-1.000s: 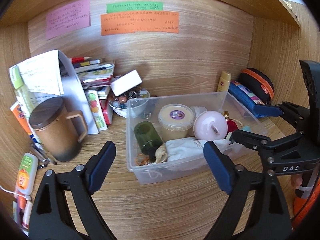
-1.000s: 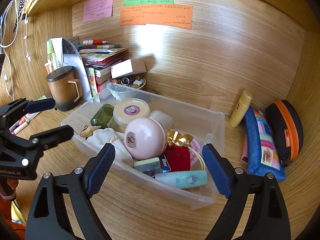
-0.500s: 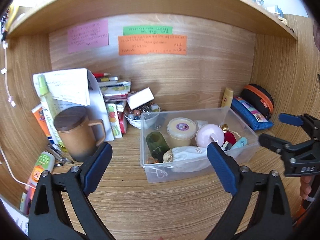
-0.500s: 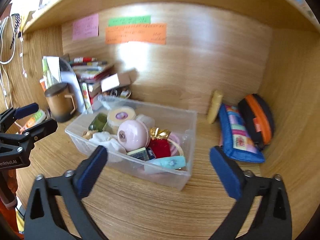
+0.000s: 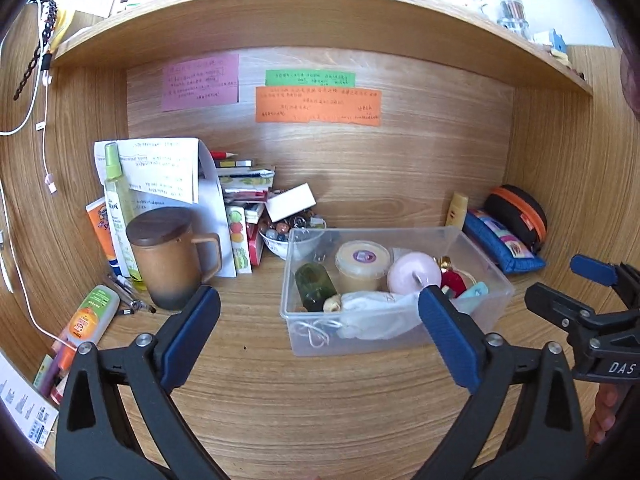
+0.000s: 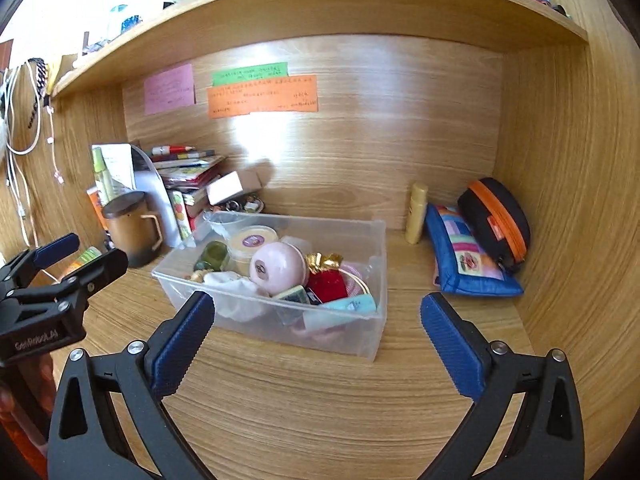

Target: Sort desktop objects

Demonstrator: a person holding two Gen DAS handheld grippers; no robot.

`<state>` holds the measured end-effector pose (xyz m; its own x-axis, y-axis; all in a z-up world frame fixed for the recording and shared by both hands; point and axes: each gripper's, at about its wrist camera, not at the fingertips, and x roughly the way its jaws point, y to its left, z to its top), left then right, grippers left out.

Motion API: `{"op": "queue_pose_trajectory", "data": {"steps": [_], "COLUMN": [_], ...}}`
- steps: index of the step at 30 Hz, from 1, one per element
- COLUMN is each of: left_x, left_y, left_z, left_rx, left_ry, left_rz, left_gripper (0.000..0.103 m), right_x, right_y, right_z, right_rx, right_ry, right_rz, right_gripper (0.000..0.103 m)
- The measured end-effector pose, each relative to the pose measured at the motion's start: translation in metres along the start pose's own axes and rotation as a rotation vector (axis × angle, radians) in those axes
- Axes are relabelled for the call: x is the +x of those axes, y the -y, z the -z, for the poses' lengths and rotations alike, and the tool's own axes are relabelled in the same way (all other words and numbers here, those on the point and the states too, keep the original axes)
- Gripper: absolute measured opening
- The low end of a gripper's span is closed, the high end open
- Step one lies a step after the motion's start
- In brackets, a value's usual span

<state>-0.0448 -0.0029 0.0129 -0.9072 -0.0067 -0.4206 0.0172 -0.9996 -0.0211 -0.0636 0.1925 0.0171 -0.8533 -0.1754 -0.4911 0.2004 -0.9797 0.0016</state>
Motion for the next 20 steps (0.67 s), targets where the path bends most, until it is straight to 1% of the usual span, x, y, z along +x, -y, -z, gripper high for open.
{"op": "queue_pose_trajectory", "data": {"steps": [2, 5, 12, 16, 20], "left_x": [0.001, 0.006, 0.013, 0.010, 0.015], "left_y": [0.003, 0.006, 0.008, 0.012, 0.014], "left_z": [0.003, 0.005, 0.008, 0.010, 0.010], "left_rx": [0.010, 0.017, 0.013, 0.034, 0.030], "left_ry": [-0.004, -0.012, -0.017, -0.003, -0.038], "left_rz": [0.003, 0.041, 0.081, 0.095, 0.079], "left_gripper": [0.101, 0.101, 0.101, 0.101, 0.101], "right_x": [0.002, 0.005, 0.008, 0.012, 0.017], "right_y": [-0.001, -0.003, 0.000, 0.001, 0.000], "right_z": [0.003, 0.005, 0.004, 0.004, 0.002], "right_rx": [-0.014, -0.025, -0.020, -0.017, -0.018], "right_ry": [-0.009, -0.024, -0.036, -0.046, -0.055], "right_rz": [0.020, 0.029, 0.040, 0.034, 0.021], "right_gripper": [0.103, 0.103, 0.103, 0.103, 0.103]}}
